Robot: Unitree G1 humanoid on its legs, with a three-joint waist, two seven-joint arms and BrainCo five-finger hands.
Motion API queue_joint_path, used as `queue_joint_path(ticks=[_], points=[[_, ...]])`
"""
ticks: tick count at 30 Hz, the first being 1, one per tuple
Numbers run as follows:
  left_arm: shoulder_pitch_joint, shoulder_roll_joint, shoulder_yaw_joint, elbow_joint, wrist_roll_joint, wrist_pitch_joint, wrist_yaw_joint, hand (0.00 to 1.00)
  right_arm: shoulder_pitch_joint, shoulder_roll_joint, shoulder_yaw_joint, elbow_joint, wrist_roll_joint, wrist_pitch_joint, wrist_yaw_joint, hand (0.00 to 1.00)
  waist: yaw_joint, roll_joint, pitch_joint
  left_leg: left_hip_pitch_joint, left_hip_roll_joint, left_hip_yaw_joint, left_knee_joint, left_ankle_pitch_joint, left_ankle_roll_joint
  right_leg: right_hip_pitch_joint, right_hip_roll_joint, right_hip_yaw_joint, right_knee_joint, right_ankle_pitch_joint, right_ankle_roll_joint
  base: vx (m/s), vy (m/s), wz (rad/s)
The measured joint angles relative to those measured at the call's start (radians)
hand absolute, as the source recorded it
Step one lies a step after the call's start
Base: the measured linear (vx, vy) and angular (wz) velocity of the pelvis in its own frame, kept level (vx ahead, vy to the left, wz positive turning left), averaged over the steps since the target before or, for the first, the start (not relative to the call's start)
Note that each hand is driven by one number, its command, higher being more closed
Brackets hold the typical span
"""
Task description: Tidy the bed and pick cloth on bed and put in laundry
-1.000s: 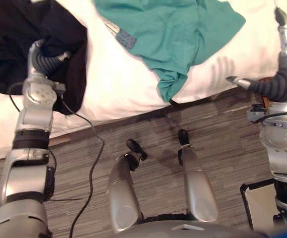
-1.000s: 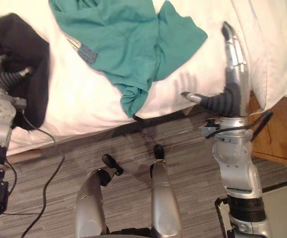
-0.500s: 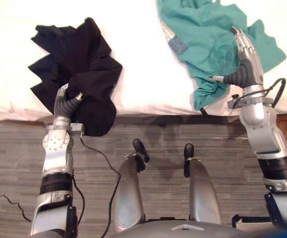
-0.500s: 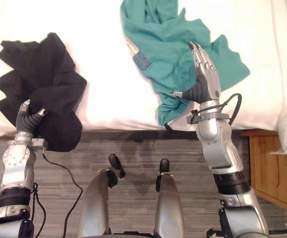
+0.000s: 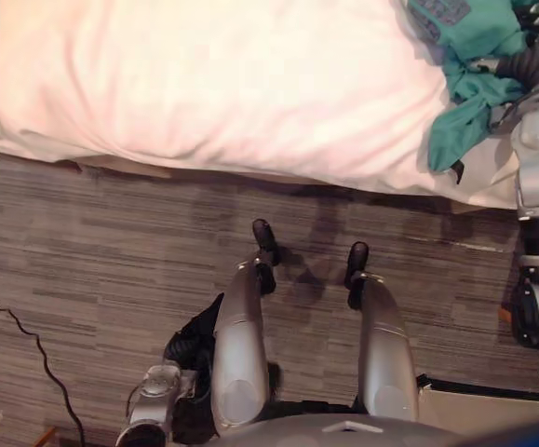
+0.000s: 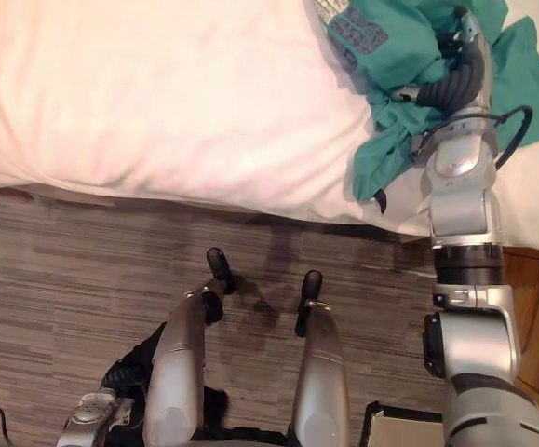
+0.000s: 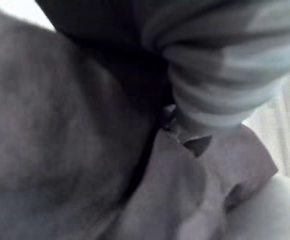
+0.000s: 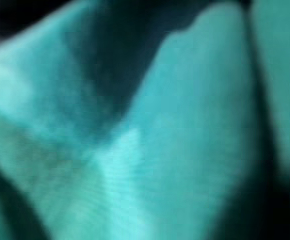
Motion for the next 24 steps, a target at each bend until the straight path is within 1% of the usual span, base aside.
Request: queue_joint_path(ticks=[2,3,4,5,7,10,11,12,14,15,17,18,19,20,21,22,23,24], points=[[0.0,-0.004,-0.015,-0.005,0.006,-0.031,0.018,1.0,0.002,0.0,-0.006,0.029,0.043,-0.028,0.016,1.0,-0.003,0.0,-0.001,0.024,-0.012,0.008,-0.025,0.013,0.0,0.007,-0.007,0.007,0.0,0.0,0.0,0.04,-0.035,0.0],[0.0,-0.004,-0.023,-0.005,0.006,-0.034,0.02,1.0,0.002,0.0,-0.011,0.042,0.054,-0.038,0.02,1.0,-0.003,0.001,-0.002,0.03,-0.014,0.009,-0.03,0.015,-0.001,0.013,-0.008,0.007,-0.001,0.0,0.0,0.05,-0.039,0.0],[0.0,-0.005,-0.039,-0.005,0.008,-0.043,0.021,1.0,0.004,0.001,-0.018,0.07,0.082,-0.058,0.024,1.0,-0.002,0.002,-0.003,0.045,-0.014,0.009,-0.035,0.016,-0.002,0.027,-0.01,0.006,-0.004,0.0,0.0,0.05,-0.033,-0.01],[0.0,-0.008,-0.04,-0.005,0.008,-0.045,0.02,1.0,0.008,0.005,-0.022,0.083,0.096,-0.066,0.025,1.0,-0.001,0.001,-0.004,0.054,-0.014,0.01,-0.039,0.017,-0.003,0.035,-0.011,0.005,-0.007,0.0,0.0,0.07,-0.044,-0.01],[0.0,-0.018,-0.041,-0.005,0.009,-0.048,0.017,1.0,0.046,0.018,-0.026,0.115,0.135,-0.097,0.03,1.0,0.001,-0.003,-0.01,0.095,-0.018,0.013,-0.06,0.029,-0.001,0.075,-0.011,0.0,-0.025,0.001,0.0,0.11,-0.057,0.0],[0.002,-0.019,-0.041,-0.004,0.013,-0.048,0.015,1.0,0.141,0.092,-0.045,0.136,0.177,-0.156,0.026,1.0,0.003,-0.012,-0.029,0.169,-0.021,0.027,-0.096,0.034,-0.006,0.144,-0.008,-0.004,-0.061,0.001,0.0,0.13,-0.055,-0.06],[0.009,-0.019,-0.042,-0.004,0.025,-0.047,0.015,1.0,0.188,0.128,-0.045,0.136,0.198,-0.181,0.017,1.0,0.002,-0.012,-0.059,0.181,-0.022,0.029,-0.106,0.033,-0.011,0.16,-0.004,-0.004,-0.076,0.002,0.001,0.15,-0.047,-0.11],[0.013,-0.02,-0.042,-0.004,0.03,-0.047,0.015,1.0,0.227,0.158,-0.047,0.135,0.217,-0.201,0.008,1.0,0.001,-0.013,-0.073,0.201,-0.021,0.032,-0.115,0.032,-0.014,0.181,-0.001,-0.004,-0.091,0.004,0.002,0.16,-0.046,-0.11],[0.02,-0.02,-0.056,-0.004,0.059,-0.039,0.016,1.0,0.327,0.233,-0.059,0.121,0.278,-0.247,-0.023,1.0,0.002,-0.017,-0.078,0.281,-0.02,0.046,-0.136,0.024,-0.026,0.263,0.002,-0.005,-0.127,0.007,0.003,0.15,-0.033,-0.16],[0.026,-0.02,-0.062,-0.004,0.065,-0.036,0.016,1.0,0.361,0.257,-0.061,0.114,0.293,-0.258,-0.03,1.0,0.002,-0.019,-0.087,0.299,-0.019,0.052,-0.139,0.02,-0.03,0.281,0.004,-0.005,-0.137,0.007,0.003,0.14,-0.03,-0.23],[0.051,-0.026,-0.077,-0.001,0.068,0.007,0.028,1.0,0.503,0.365,-0.066,0.098,0.33,-0.305,-0.059,1.0,0.002,-0.03,-0.141,0.36,-0.012,0.069,-0.165,0.01,-0.045,0.345,0.016,-0.004,-0.188,0.018,0.002,0.18,-0.042,-0.26],[0.056,-0.026,-0.078,0.001,0.068,0.019,0.033,1.0,0.537,0.394,-0.066,0.099,0.33,-0.314,-0.063,1.0,0.003,-0.039,-0.151,0.382,-0.011,0.079,-0.176,0.009,-0.048,0.362,0.017,-0.002,-0.202,0.02,0.003,0.18,-0.048,-0.31],[0.061,-0.028,-0.078,0.016,0.069,0.049,0.05,1.0,0.607,0.447,-0.066,0.108,0.332,-0.33,-0.066,1.0,0.002,-0.052,-0.173,0.426,-0.013,0.092,-0.197,0.007,-0.054,0.402,0.02,0.003,-0.228,0.022,0.007,0.14,-0.04,-0.23],[0.059,-0.032,-0.079,0.044,0.069,0.09,0.064,1.0,0.687,0.487,-0.067,0.137,0.359,-0.357,-0.067,1.0,-0.002,-0.061,-0.214,0.454,-0.018,0.094,-0.215,0.006,-0.06,0.434,0.021,0.001,-0.254,0.024,0.009,0.11,-0.032,-0.17],[0.059,-0.033,-0.079,0.059,0.069,0.106,0.067,1.0,0.724,0.504,-0.068,0.16,0.368,-0.368,-0.067,1.0,-0.005,-0.066,-0.236,0.468,-0.022,0.095,-0.229,0.007,-0.063,0.45,0.021,0.001,-0.269,0.026,0.012,0.16,-0.024,-0.04],[0.058,-0.032,-0.083,0.088,0.069,0.136,0.076,1.0,0.786,0.533,-0.069,0.221,0.373,-0.391,-0.067,1.0,-0.015,-0.075,-0.264,0.51,-0.034,0.1,-0.264,0.013,-0.07,0.488,0.021,0.001,-0.3,0.032,0.016,0.15,-0.004,-0.08],[0.056,-0.031,-0.085,0.115,0.069,0.163,0.084,1.0,0.83,0.561,-0.07,0.281,0.388,-0.409,-0.066,1.0,-0.028,-0.085,-0.279,0.556,-0.048,0.107,-0.303,0.023,-0.076,0.527,0.02,0.003,-0.328,0.039,0.02,0.16,-0.004,-0.11],[0.055,-0.03,-0.087,0.123,0.069,0.177,0.085,1.0,0.851,0.572,-0.071,0.307,0.395,-0.417,-0.066,1.0,-0.033,-0.088,-0.285,0.577,-0.055,0.111,-0.322,0.029,-0.077,0.542,0.021,0.007,-0.339,0.042,0.021,0.09,0.014,-0.17]])
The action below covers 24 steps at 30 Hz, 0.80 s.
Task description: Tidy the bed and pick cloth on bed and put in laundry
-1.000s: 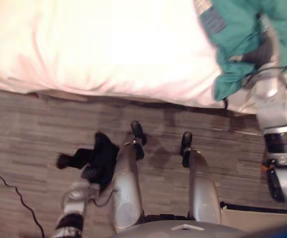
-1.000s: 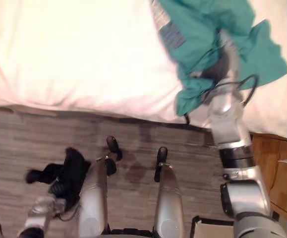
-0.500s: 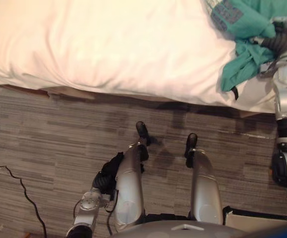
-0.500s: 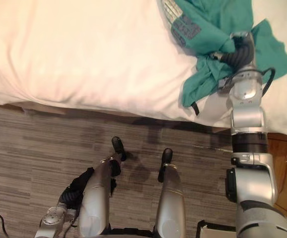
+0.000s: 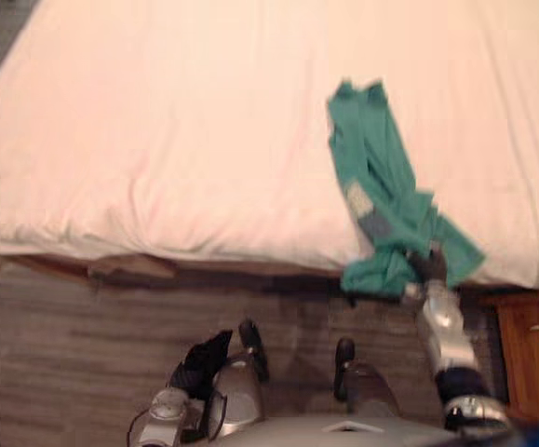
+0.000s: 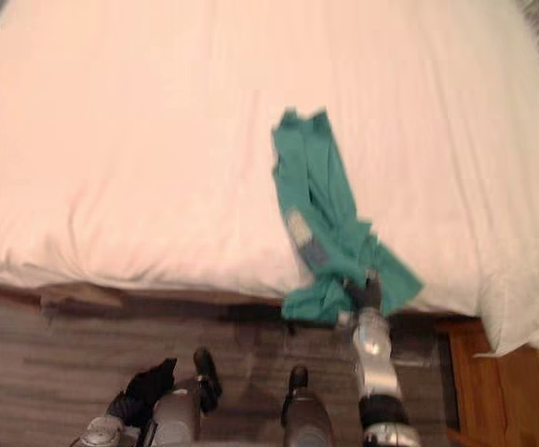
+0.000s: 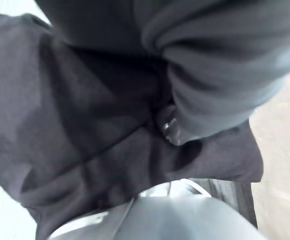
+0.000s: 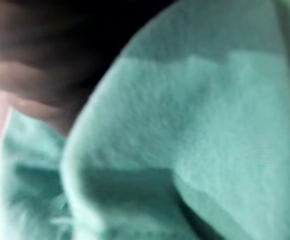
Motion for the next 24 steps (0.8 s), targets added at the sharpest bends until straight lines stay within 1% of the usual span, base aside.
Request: queue_joint_path(ticks=[2,4,5,7,8,9,10,11,13,15,16,18,20,22,23,24], points=[[-0.002,0.006,-0.032,0.026,0.002,0.037,0.006,1.0,0.063,0.018,-0.005,0.085,0.011,-0.026,0.012,1.0,-0.02,0.0,-0.023,0.063,-0.028,0.009,-0.079,0.029,-0.002,0.04,-0.002,0.009,-0.035,0.018,0.004,0.06,0.026,-0.17],[-0.004,0.005,-0.058,0.041,0.002,0.06,0.009,1.0,0.109,0.024,-0.016,0.167,0.016,-0.037,0.034,1.0,-0.03,0.006,-0.031,0.148,-0.053,0.037,-0.176,0.067,-0.004,0.081,0.0,0.031,-0.062,0.029,0.01,0.01,0.063,-0.34],[-0.006,0.003,-0.068,0.055,0.002,0.066,0.008,1.0,0.135,0.024,-0.019,0.206,0.038,-0.036,0.055,1.0,-0.034,0.011,-0.045,0.186,-0.065,0.054,-0.228,0.088,-0.005,0.091,0.003,0.043,-0.067,0.03,0.01,-0.02,0.074,-0.36],[-0.013,0.003,-0.068,0.082,0.001,0.067,0.008,1.0,0.156,0.038,-0.055,0.277,0.051,-0.036,0.081,1.0,-0.053,0.011,-0.051,0.217,-0.068,0.06,-0.229,0.088,-0.005,0.119,0.003,0.058,-0.075,0.03,0.01,-0.02,0.017,-0.23],[-0.016,0.001,-0.068,0.098,0.001,0.066,0.007,1.0,0.176,0.048,-0.089,0.316,0.052,-0.036,0.099,1.0,-0.059,0.016,-0.057,0.235,-0.068,0.066,-0.234,0.087,-0.006,0.136,0.004,0.064,-0.083,0.03,0.01,-0.04,-0.012,-0.18],[-0.018,0.0,-0.068,0.107,0.0,0.065,0.005,1.0,0.186,0.049,-0.1,0.333,0.052,-0.036,0.107,1.0,-0.062,0.019,-0.059,0.243,-0.068,0.067,-0.234,0.087,-0.007,0.14,0.005,0.065,-0.088,0.029,0.01,-0.06,-0.012,-0.15],[-0.018,-0.002,-0.068,0.111,-0.001,0.065,0.0,1.0,0.201,0.049,-0.117,0.354,0.052,-0.036,0.122,1.0,-0.071,0.022,-0.06,0.255,-0.067,0.071,-0.234,0.086,-0.008,0.154,0.006,0.069,-0.095,0.028,0.008,-0.07,-0.011,-0.14],[-0.02,-0.007,-0.067,0.12,-0.002,0.064,-0.007,1.0,0.224,0.048,-0.137,0.366,0.054,-0.037,0.136,1.0,-0.072,0.033,-0.068,0.265,-0.066,0.079,-0.235,0.085,-0.009,0.157,0.009,0.08,-0.097,0.027,0.007,-0.07,-0.014,-0.24],[-0.021,-0.016,-0.065,0.137,-0.024,0.063,-0.008,1.0,0.247,0.043,-0.163,0.383,0.067,-0.048,0.169,1.0,-0.074,0.046,-0.075,0.282,-0.064,0.092,-0.235,0.082,-0.011,0.162,0.013,0.097,-0.097,0.021,-0.003,-0.09,-0.014,-0.27],[-0.025,-0.025,-0.064,0.148,-0.032,0.068,-0.007,1.0,0.27,0.042,-0.17,0.388,0.071,-0.067,0.202,1.0,-0.077,0.051,-0.082,0.293,-0.062,0.092,-0.235,0.073,-0.02,0.173,0.015,0.098,-0.097,0.021,-0.004,-0.07,-0.016,-0.07],[-0.024,-0.028,-0.059,0.148,-0.057,0.08,-0.006,1.0,0.271,0.04,-0.173,0.4,0.052,-0.073,0.219,1.0,-0.077,0.06,-0.087,0.296,-0.063,0.09,-0.235,0.072,-0.019,0.178,0.015,0.098,-0.097,0.019,-0.002,-0.06,-0.014,0.03],[-0.018,-0.033,-0.055,0.148,-0.095,0.094,-0.002,1.0,0.273,0.041,-0.174,0.402,0.014,-0.074,0.247,1.0,-0.075,0.057,-0.09,0.302,-0.064,0.085,-0.235,0.07,-0.016,0.187,0.015,0.098,-0.098,0.015,-0.004,-0.04,-0.009,0.06],[-0.003,-0.039,-0.021,0.148,-0.134,0.102,0.001,1.0,0.273,0.036,-0.176,0.402,-0.034,-0.077,0.27,1.0,-0.072,0.056,-0.105,0.3,-0.067,0.078,-0.235,0.066,-0.01,0.191,0.012,0.095,-0.098,0.013,-0.006,-0.02,-0.003,0.11],[0.007,-0.04,-0.016,0.149,-0.141,0.09,0.001,1.0,0.272,0.035,-0.175,0.402,-0.058,-0.077,0.285,1.0,-0.072,0.052,-0.107,0.299,-0.072,0.056,-0.235,0.064,-0.007,0.205,0.009,0.084,-0.098,0.008,-0.013,0.01,-0.004,0.28],[0.013,-0.041,-0.016,0.15,-0.141,0.072,0.001,1.0,0.271,0.035,-0.173,0.402,-0.084,-0.077,0.288,1.0,-0.071,0.05,-0.109,0.299,-0.076,0.04,-0.235,0.062,-0.005,0.217,0.003,0.065,-0.097,-0.003,-0.009,0.01,-0.008,0.4],[0.016,-0.041,-0.016,0.15,-0.141,0.064,0.001,1.0,0.271,0.035,-0.171,0.403,-0.091,-0.077,0.29,1.0,-0.071,0.049,-0.109,0.298,-0.079,0.029,-0.235,0.062,-0.005,0.222,0.0,0.056,-0.096,-0.007,-0.01,0.03,-0.011,0.51]])
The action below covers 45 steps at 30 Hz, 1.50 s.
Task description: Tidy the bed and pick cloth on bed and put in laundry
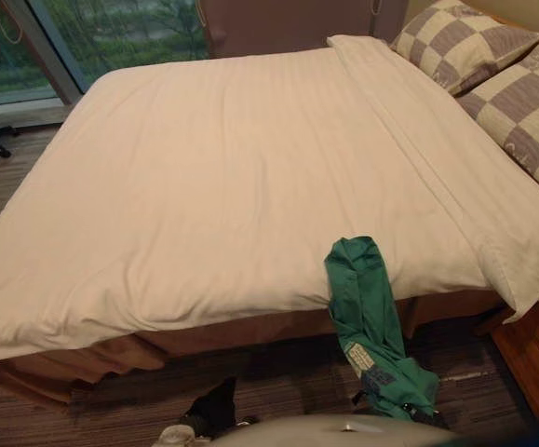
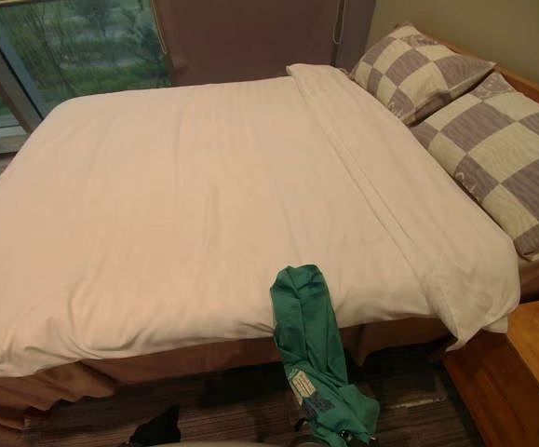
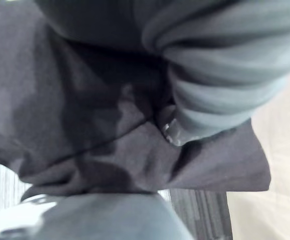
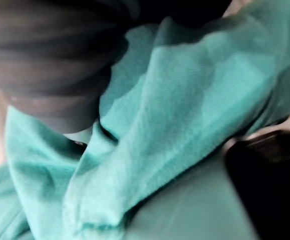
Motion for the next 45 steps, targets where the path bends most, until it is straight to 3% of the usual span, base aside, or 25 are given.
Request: queue_joint_path(ticks=[4,6,7,12,18,20,21,22,23,24,25,26,27,28,29,30,31,33,35,39,40,42,43,44,45], points=[[0.018,0.003,0.0,-0.001,0.001,-0.042,-0.006,1.0,-0.006,0.001,0.012,0.023,-0.074,0.001,0.005,1.0,0.0,-0.01,-0.019,-0.029,-0.035,-0.104,0.0,0.01,0.012,0.009,-0.029,-0.049,0.08,-0.068,0.001,0.1,-0.021,0.76],[0.017,0.007,0.0,0.0,0.012,-0.046,-0.015,1.0,0.003,0.0,0.024,0.022,-0.071,0.005,0.003,1.0,-0.008,-0.021,-0.014,-0.037,-0.048,-0.197,0.0,0.004,0.018,0.018,-0.027,-0.012,0.159,-0.084,-0.015,0.14,-0.047,1.48],[0.018,0.006,0.002,-0.001,0.023,-0.046,-0.02,1.0,0.014,-0.005,0.038,0.022,-0.069,0.014,0.002,1.0,-0.007,-0.023,-0.014,-0.038,-0.048,-0.258,0.001,0.011,0.021,0.036,-0.014,0.018,0.2,-0.085,-0.045,0.14,-0.05,1.71],[0.08,0.0,0.043,-0.004,-0.041,-0.051,-0.002,1.0,-0.032,-0.022,0.095,0.021,-0.147,0.059,0.035,1.0,0.04,-0.043,-0.025,-0.042,-0.052,-0.355,0.001,0.032,0.013,0.053,-0.001,0.032,0.247,-0.087,-0.053,0.11,-0.093,0.75],[0.106,0.004,0.047,-0.007,-0.146,-0.117,0.009,1.0,-0.099,-0.032,0.136,0.036,-0.293,0.105,0.076,1.0,0.05,-0.04,-0.017,-0.111,-0.067,-0.487,0.0,0.082,0.006,0.097,-0.002,-0.133,0.201,-0.105,-0.056,-0.04,-0.125,0.72],[0.097,0.002,0.06,-0.034,-0.159,-0.121,0.007,1.0,-0.103,-0.028,0.137,0.031,-0.294,0.125,0.076,1.0,0.049,-0.045,-0.013,-0.15,-0.073,-0.45,0.001,0.047,0.057,0.132,-0.016,-0.234,0.153,-0.119,-0.041,-0.13,-0.059,1.18],[0.09,0.009,0.108,-0.054,-0.16,-0.13,0.005,1.0,-0.106,-0.006,0.137,0.025,-0.286,0.135,0.073,1.0,0.046,-0.112,-0.008,-0.179,-0.094,-0.269,0.044,-0.064,0.151,0.178,-0.067,-0.357,0.059,-0.11,-0.041,-0.08,-0.018,1.41],[0.071,0.009,0.116,-0.054,-0.161,-0.135,0.006,1.0,-0.112,-0.005,0.136,0.026,-0.284,0.138,0.074,1.0,0.044,-0.119,0.006,-0.218,-0.088,-0.192,0.136,-0.08,0.168,0.182,-0.085,-0.396,0.052,-0.11,-0.041,-0.08,-0.028,1.92],[0.047,-0.001,0.116,-0.056,-0.161,-0.137,0.007,1.0,-0.127,-0.024,0.132,0.025,-0.255,0.146,0.072,1.0,0.047,-0.077,0.034,-0.29,-0.059,-0.104,0.332,-0.094,0.192,0.189,-0.08,-0.463,0.08,-0.111,-0.04,-0.06,0.005,1.67],[0.049,-0.032,0.111,-0.069,-0.159,-0.139,0.007,1.0,-0.133,-0.057,0.127,0.016,-0.224,0.155,0.075,1.0,0.04,-0.02,0.046,-0.304,-0.046,-0.078,0.404,-0.069,0.23,0.189,-0.059,-0.497,0.118,-0.111,-0.04,-0.07,0.052,2.08],[0.053,-0.054,0.104,-0.087,-0.157,-0.144,0.005,1.0,-0.14,-0.085,0.123,0.017,-0.201,0.17,0.072,1.0,0.019,0.024,0.048,-0.301,-0.057,-0.091,0.367,-0.096,0.24,0.182,-0.04,-0.52,0.162,-0.116,-0.044,-0.09,0.113,2.48],[0.03,-0.054,0.104,-0.09,-0.153,-0.156,0.003,1.0,-0.147,-0.095,0.119,0.025,-0.17,0.186,0.074,1.0,0.007,0.034,0.051,-0.299,-0.101,-0.161,0.279,-0.066,0.206,0.173,-0.025,-0.487,0.145,-0.165,-0.072,-0.1,0.119,2.09],[0.01,-0.052,0.105,-0.092,-0.154,-0.157,0.002,1.0,-0.154,-0.091,0.117,0.027,-0.169,0.19,0.075,1.0,0.01,0.02,0.053,-0.299,-0.116,-0.154,0.258,-0.069,0.208,0.174,-0.02,-0.481,0.096,-0.165,-0.079,-0.07,0.078,2.06],[0.0,-0.016,0.11,-0.086,-0.153,-0.157,-0.007,1.0,-0.181,-0.069,0.113,0.038,-0.148,0.196,0.075,1.0,0.018,-0.041,0.06,-0.335,-0.114,-0.038,0.34,-0.145,0.23,0.197,-0.058,-0.54,0.011,-0.157,0.005,-0.03,0.03,1.44],[-0.003,-0.009,0.109,-0.079,-0.147,-0.152,-0.011,1.0,-0.199,-0.058,0.09,0.045,-0.146,0.201,0.075,1.0,0.022,-0.041,0.068,-0.362,-0.049,0.006,0.521,-0.198,0.246,0.209,-0.074,-0.619,0.044,-0.15,0.021,0.03,0.024,1.53],[0.002,-0.014,0.108,-0.078,-0.142,-0.15,-0.011,1.0,-0.191,-0.054,0.082,0.044,-0.152,0.204,0.075,1.0,0.02,-0.028,0.062,-0.348,-0.018,0.015,0.559,-0.226,0.207,0.225,-0.069,-0.657,0.078,-0.148,0.022,0.08,0.06,1.34],[0.006,-0.02,0.102,-0.078,-0.133,-0.143,-0.013,1.0,-0.186,-0.062,0.079,0.043,-0.158,0.204,0.074,1.0,0.018,-0.011,0.058,-0.334,-0.039,-0.003,0.518,-0.249,0.196,0.229,-0.066,-0.679,0.115,-0.148,0.021,0.15,0.148,1.45],[-0.015,-0.013,0.08,-0.074,-0.109,-0.128,-0.03,1.0,-0.181,-0.048,0.049,0.058,-0.163,0.209,0.078,1.0,0.019,-0.017,0.068,-0.283,-0.107,-0.065,0.407,-0.191,0.214,0.231,-0.094,-0.69,0.168,-0.132,0.01,0.14,0.189,1.26],[-0.024,-0.013,0.062,-0.072,-0.095,-0.111,-0.054,1.0,-0.179,-0.045,0.02,0.054,-0.159,0.209,0.076,1.0,0.024,-0.007,0.07,-0.185,-0.166,-0.148,0.21,-0.089,0.218,0.23,-0.066,-0.688,0.114,-0.134,0.017,0.08,0.117,0.93],[-0.033,-0.001,0.02,-0.041,-0.102,-0.106,-0.073,1.0,-0.167,-0.042,-0.004,0.051,-0.148,0.203,0.07,1.0,0.023,0.0,0.071,-0.09,-0.222,-0.241,0.075,-0.039,0.209,0.188,-0.104,-0.688,0.196,-0.107,-0.004,0.0,0.025,0.73],[-0.037,-0.004,0.001,-0.033,-0.106,-0.099,-0.082,1.0,-0.162,-0.049,-0.018,0.045,-0.139,0.196,0.065,1.0,0.018,0.013,0.069,-0.067,-0.228,-0.265,0.03,-0.039,0.21,0.17,-0.129,-0.684,0.291,-0.102,-0.01,-0.05,0.015,0.7],[-0.051,-0.009,-0.023,-0.032,-0.109,-0.09,-0.106,1.0,-0.151,-0.057,-0.034,0.031,-0.113,0.18,0.06,1.0,0.018,0.033,0.076,-0.051,-0.215,-0.288,0.009,-0.033,0.204,0.123,-0.135,-0.63,0.412,-0.079,-0.068,-0.02,0.007,0.62],[-0.051,-0.009,-0.025,-0.032,-0.109,-0.09,-0.108,1.0,-0.151,-0.057,-0.036,0.03,-0.107,0.178,0.06,1.0,0.018,0.036,0.075,-0.05,-0.214,-0.293,0.008,-0.03,0.202,0.117,-0.129,-0.613,0.418,-0.079,-0.071,0.04,-0.037,0.68],[-0.057,-0.004,-0.045,-0.032,-0.108,-0.084,-0.115,1.0,-0.135,-0.056,-0.038,0.027,-0.091,0.164,0.062,1.0,0.013,0.046,0.073,-0.053,-0.202,-0.353,0.017,-0.007,0.191,0.086,-0.046,-0.444,0.395,-0.136,-0.045,0.04,-0.053,0.83],[-0.062,-0.001,-0.05,-0.031,-0.107,-0.081,-0.115,1.0,-0.124,-0.055,-0.037,0.028,-0.089,0.159,0.063,1.0,0.008,0.045,0.074,-0.056,-0.199,-0.382,0.02,-0.004,0.186,0.076,-0.003,-0.362,0.37,-0.155,-0.046,0.04,-0.068,1.09]])
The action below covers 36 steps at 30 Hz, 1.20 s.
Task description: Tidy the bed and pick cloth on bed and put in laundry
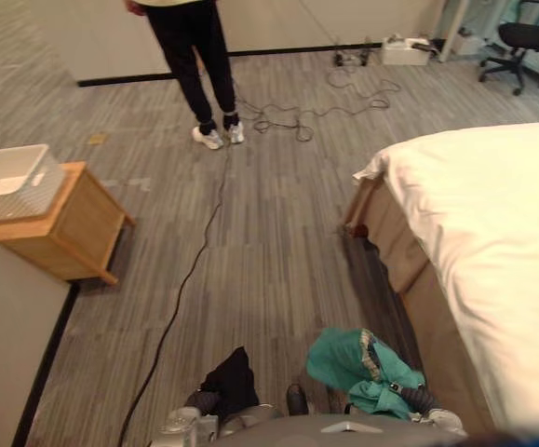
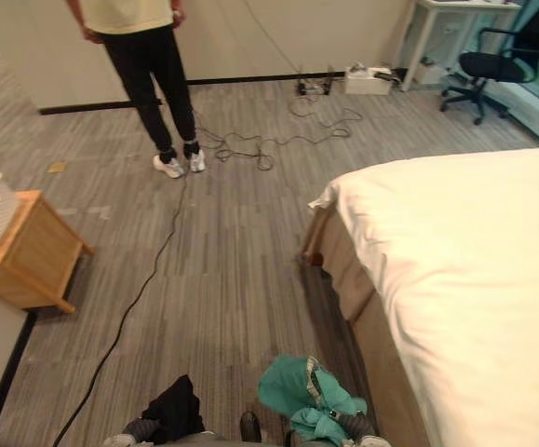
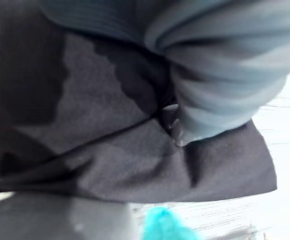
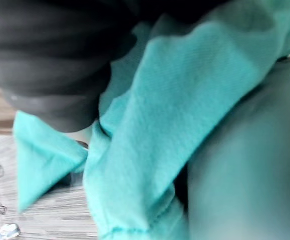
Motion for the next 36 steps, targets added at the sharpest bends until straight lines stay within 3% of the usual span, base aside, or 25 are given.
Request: queue_joint_path(ticks=[2,3,4,5,6,9,12,13,19,24,30,32,35,36], points=[[-0.011,0.005,0.0,0.012,0.005,0.01,-0.001,1.0,0.032,0.003,0.005,0.006,0.028,-0.02,0.002,1.0,-0.007,-0.005,0.0,0.004,0.002,-0.062,-0.015,0.016,-0.023,-0.015,0.082,0.145,-0.073,-0.017,0.004,0.03,-0.093,0.99],[-0.014,0.006,0.002,0.02,0.009,0.01,-0.001,1.0,0.04,0.003,0.009,0.007,0.037,-0.021,0.003,1.0,-0.007,-0.012,0.004,0.005,0.002,-0.074,-0.016,0.017,-0.024,-0.019,0.098,0.19,-0.112,-0.018,-0.001,0.01,-0.1,0.69],[-0.014,0.007,0.003,0.022,0.008,0.01,0.0,1.0,0.041,0.004,0.009,0.007,0.039,-0.021,0.005,1.0,-0.007,-0.013,0.005,0.007,0.001,-0.074,-0.016,0.015,-0.021,-0.02,0.099,0.199,-0.13,-0.014,-0.003,0.01,-0.063,0.4],[-0.012,0.017,0.006,0.026,0.008,0.01,0.0,1.0,0.044,0.011,0.011,0.007,0.055,-0.021,0.01,1.0,-0.005,-0.025,0.007,0.006,-0.012,-0.059,-0.016,0.011,-0.016,-0.019,0.083,0.203,-0.198,0.028,-0.008,0.0,-0.016,0.16],[-0.012,0.027,0.009,0.027,0.008,0.009,0.002,1.0,0.041,0.02,0.01,0.006,0.067,-0.02,0.011,1.0,0.001,-0.05,0.009,0.007,-0.025,-0.038,-0.016,0.01,-0.015,-0.019,0.063,0.201,-0.225,0.05,-0.019,0.02,-0.051,0.16],[-0.002,0.009,0.055,0.028,0.008,0.008,0.002,1.0,0.043,0.032,-0.024,0.006,0.075,-0.017,0.012,1.0,0.007,-0.042,0.013,0.012,-0.002,0.032,-0.016,-0.004,-0.028,-0.007,0.062,0.179,-0.252,0.047,-0.018,0.04,-0.125,0.01],[0.025,-0.011,0.086,0.028,0.011,-0.005,-0.003,1.0,0.067,0.032,-0.034,0.006,0.075,-0.009,0.012,1.0,0.012,-0.036,0.005,0.035,-0.001,0.021,-0.018,0.005,-0.029,0.031,0.069,0.171,-0.257,0.063,-0.009,0.09,-0.112,0.11],[0.06,-0.008,0.117,0.028,0.008,-0.034,-0.005,1.0,0.067,0.037,0.009,0.037,0.066,-0.008,0.012,1.0,0.04,-0.052,-0.008,0.059,0.008,0.027,-0.021,0.009,-0.054,0.087,0.093,0.193,-0.332,0.071,-0.025,0.05,-0.042,0.12],[0.06,-0.012,0.123,0.028,0.005,-0.034,-0.004,1.0,0.066,0.035,0.011,0.034,0.072,-0.005,0.012,1.0,0.037,-0.05,-0.009,0.057,0.013,0.053,-0.021,-0.002,-0.065,0.077,0.093,0.208,-0.338,0.071,-0.025,0.0,-0.003,-0.1],[0.071,-0.016,0.141,0.03,-0.003,-0.047,-0.003,1.0,0.066,0.033,0.03,0.032,0.167,0.035,0.009,1.0,0.028,-0.05,-0.01,0.047,0.013,0.074,-0.021,-0.003,-0.059,0.073,0.092,0.213,-0.36,0.073,-0.028,0.02,-0.03,-0.15],[0.09,-0.01,0.16,0.06,-0.003,-0.081,-0.007,1.0,0.064,0.043,0.063,0.049,0.354,0.088,-0.012,1.0,0.017,-0.075,-0.034,0.047,0.011,0.041,-0.021,-0.001,-0.06,0.081,0.098,0.177,-0.332,0.077,-0.029,0.05,-0.064,0.2],[0.095,-0.007,0.162,0.066,-0.012,-0.094,-0.009,1.0,0.063,0.046,0.066,0.059,0.395,0.088,-0.013,1.0,0.016,-0.079,-0.038,0.047,0.015,0.026,-0.021,0.0,-0.061,0.086,0.102,0.17,-0.322,0.077,-0.029,0.01,-0.09,0.24],[0.117,-0.014,0.192,0.062,-0.066,-0.155,-0.037,1.0,0.06,0.054,0.085,0.063,0.427,0.045,-0.012,1.0,0.032,-0.084,-0.047,0.042,0.027,0.037,-0.014,-0.003,-0.066,0.079,0.103,0.173,-0.319,0.078,-0.029,-0.01,-0.062,-0.08],[0.13,-0.021,0.208,0.05,-0.101,-0.183,-0.049,1.0,0.058,0.058,0.088,0.056,0.427,0.021,-0.009,1.0,0.038,-0.088,-0.045,0.006,0.036,0.048,0.057,-0.031,-0.072,0.072,0.1,0.173,-0.322,0.085,-0.027,-0.01,-0.043,-0.12]])
